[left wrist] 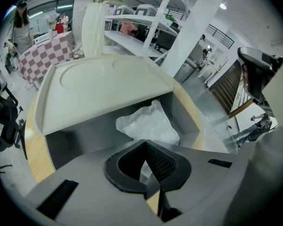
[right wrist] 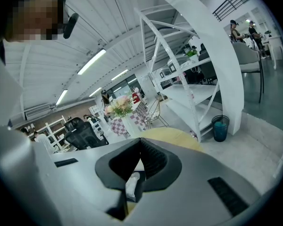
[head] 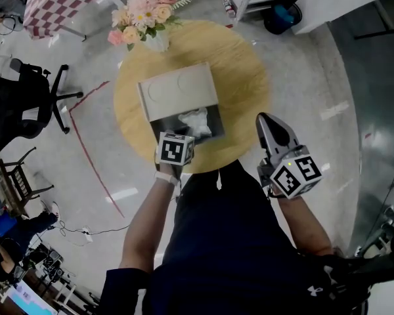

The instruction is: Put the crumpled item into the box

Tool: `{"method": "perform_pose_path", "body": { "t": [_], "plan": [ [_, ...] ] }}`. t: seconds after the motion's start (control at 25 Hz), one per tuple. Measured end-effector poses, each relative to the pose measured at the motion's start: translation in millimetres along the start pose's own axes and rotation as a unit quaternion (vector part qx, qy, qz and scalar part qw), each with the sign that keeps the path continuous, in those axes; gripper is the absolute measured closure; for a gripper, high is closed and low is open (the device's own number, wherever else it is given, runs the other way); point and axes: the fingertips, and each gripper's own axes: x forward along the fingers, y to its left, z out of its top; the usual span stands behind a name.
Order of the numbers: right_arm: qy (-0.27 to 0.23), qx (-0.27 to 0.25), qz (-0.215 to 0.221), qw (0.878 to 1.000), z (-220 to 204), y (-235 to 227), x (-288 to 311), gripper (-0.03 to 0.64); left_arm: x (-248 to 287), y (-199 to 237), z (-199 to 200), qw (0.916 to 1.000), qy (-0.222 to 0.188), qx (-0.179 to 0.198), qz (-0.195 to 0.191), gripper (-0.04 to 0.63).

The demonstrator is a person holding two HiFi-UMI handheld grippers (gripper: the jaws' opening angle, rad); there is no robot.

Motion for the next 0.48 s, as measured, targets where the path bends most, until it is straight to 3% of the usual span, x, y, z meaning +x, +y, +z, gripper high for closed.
{"method": "perform_pose_path", "body": {
  "t": [0.48],
  "plan": [
    [0.0,-0.004,0.004,1.0,-0.4,-3.9,-1.2,0.611,10.2,5.6,-1.1,0.9997,0.022,-0.006,0.013,0.578]
  ]
}}
